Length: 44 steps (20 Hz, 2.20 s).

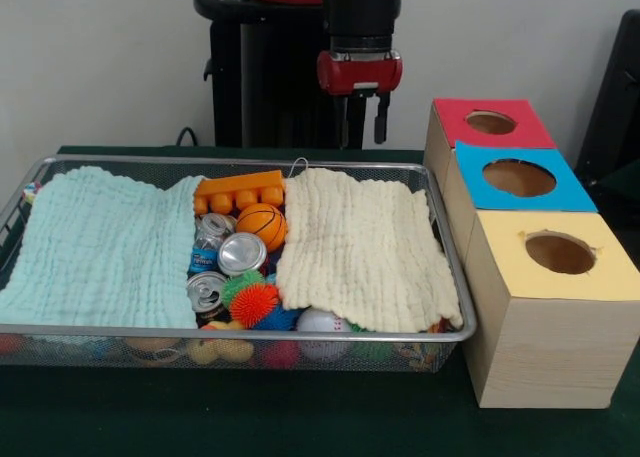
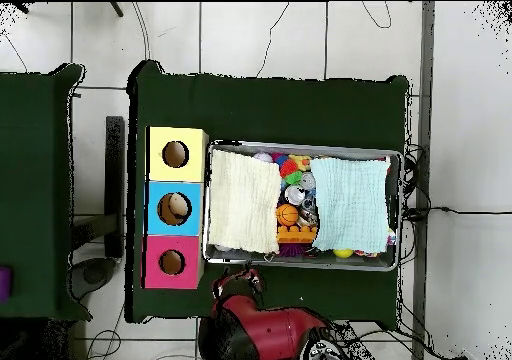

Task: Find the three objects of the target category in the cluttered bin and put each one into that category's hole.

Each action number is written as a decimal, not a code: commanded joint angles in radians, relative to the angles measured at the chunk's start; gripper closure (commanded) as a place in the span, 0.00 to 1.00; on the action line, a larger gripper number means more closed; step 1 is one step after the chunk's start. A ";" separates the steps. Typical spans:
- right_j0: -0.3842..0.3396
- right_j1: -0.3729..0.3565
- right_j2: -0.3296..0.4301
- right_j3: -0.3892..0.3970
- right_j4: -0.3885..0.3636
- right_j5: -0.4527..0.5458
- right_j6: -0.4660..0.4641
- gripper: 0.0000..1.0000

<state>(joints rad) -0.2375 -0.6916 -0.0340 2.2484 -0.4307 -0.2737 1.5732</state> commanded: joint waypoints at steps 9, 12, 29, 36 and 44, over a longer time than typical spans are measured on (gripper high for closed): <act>0.049 0.119 -0.018 -0.166 0.058 -0.161 0.164 0.00; 0.053 0.130 -0.021 -0.170 0.060 -0.174 0.164 0.00; 0.041 0.146 -0.010 -0.186 0.054 -0.166 0.162 0.00; 0.029 0.130 0.006 -0.189 0.048 -0.124 0.157 0.00; 0.021 0.113 0.019 -0.196 0.048 -0.087 0.153 0.00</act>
<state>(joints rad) -0.1846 -0.5625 -0.0827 2.2351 -0.4299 -0.3971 1.5732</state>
